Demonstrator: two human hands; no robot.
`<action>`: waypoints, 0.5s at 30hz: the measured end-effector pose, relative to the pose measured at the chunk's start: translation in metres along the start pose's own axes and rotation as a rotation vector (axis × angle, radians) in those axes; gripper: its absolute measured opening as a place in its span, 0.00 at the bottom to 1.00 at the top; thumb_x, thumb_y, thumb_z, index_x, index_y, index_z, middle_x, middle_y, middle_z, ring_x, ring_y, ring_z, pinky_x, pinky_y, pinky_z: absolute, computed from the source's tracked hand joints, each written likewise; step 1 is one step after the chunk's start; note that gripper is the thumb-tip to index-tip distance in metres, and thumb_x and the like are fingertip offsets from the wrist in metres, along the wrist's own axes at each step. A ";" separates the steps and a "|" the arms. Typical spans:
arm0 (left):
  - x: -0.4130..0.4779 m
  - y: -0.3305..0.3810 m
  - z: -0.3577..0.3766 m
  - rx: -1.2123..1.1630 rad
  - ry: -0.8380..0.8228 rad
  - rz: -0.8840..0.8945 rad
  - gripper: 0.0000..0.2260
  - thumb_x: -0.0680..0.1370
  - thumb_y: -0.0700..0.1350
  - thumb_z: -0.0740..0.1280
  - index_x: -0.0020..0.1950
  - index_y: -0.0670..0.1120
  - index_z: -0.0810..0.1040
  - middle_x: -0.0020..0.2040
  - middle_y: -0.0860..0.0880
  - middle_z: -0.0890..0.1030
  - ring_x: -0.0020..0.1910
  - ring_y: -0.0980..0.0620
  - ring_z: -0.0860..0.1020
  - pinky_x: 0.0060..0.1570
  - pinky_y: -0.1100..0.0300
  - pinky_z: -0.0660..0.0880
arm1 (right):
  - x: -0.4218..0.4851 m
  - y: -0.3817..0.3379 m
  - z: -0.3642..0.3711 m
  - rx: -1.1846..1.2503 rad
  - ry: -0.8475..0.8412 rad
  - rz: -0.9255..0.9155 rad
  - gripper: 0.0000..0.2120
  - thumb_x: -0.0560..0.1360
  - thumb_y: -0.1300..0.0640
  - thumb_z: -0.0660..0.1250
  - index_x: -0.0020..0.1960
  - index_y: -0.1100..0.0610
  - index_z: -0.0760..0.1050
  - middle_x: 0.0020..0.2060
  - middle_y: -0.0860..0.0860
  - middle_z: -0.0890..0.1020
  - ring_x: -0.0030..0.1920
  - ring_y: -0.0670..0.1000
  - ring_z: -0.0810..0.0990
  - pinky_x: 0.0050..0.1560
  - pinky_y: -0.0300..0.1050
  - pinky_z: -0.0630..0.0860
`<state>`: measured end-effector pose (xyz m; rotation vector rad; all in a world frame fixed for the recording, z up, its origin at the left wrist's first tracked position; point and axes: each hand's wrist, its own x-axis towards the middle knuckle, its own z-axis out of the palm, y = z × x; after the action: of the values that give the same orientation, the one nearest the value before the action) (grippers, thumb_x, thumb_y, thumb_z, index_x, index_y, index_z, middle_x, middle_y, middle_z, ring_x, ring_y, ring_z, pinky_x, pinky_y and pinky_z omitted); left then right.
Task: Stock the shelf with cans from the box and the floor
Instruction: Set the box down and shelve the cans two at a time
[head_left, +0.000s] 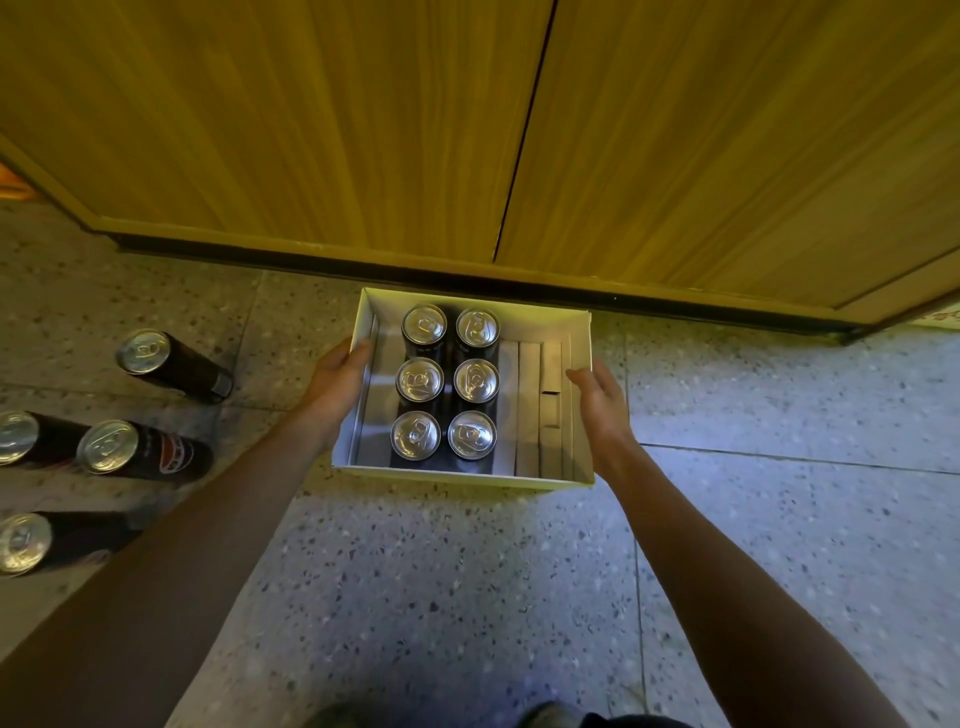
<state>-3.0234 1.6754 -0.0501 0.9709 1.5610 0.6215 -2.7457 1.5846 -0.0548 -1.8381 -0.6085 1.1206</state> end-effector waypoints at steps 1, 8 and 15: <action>-0.001 0.000 -0.001 0.007 -0.005 0.006 0.16 0.82 0.56 0.59 0.68 0.54 0.74 0.55 0.56 0.74 0.53 0.56 0.70 0.54 0.58 0.63 | -0.001 0.000 -0.001 -0.006 -0.002 -0.011 0.11 0.81 0.53 0.60 0.58 0.40 0.75 0.50 0.38 0.78 0.52 0.40 0.74 0.44 0.39 0.69; -0.030 0.010 -0.014 0.081 -0.001 0.251 0.09 0.83 0.51 0.59 0.46 0.60 0.75 0.44 0.62 0.75 0.40 0.73 0.74 0.40 0.73 0.68 | -0.019 -0.009 0.002 -0.240 0.126 -0.224 0.25 0.80 0.47 0.65 0.74 0.53 0.68 0.67 0.51 0.76 0.66 0.51 0.74 0.58 0.43 0.75; -0.083 -0.001 -0.025 0.360 -0.020 0.647 0.22 0.76 0.59 0.69 0.67 0.51 0.74 0.61 0.57 0.75 0.59 0.69 0.73 0.52 0.75 0.70 | -0.082 -0.008 0.016 -0.499 0.083 -0.542 0.36 0.75 0.33 0.64 0.76 0.52 0.63 0.72 0.47 0.69 0.71 0.45 0.68 0.66 0.40 0.67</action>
<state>-3.0465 1.6073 -0.0006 1.7810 1.3528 0.7781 -2.7982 1.5334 -0.0142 -1.9340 -1.3327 0.5540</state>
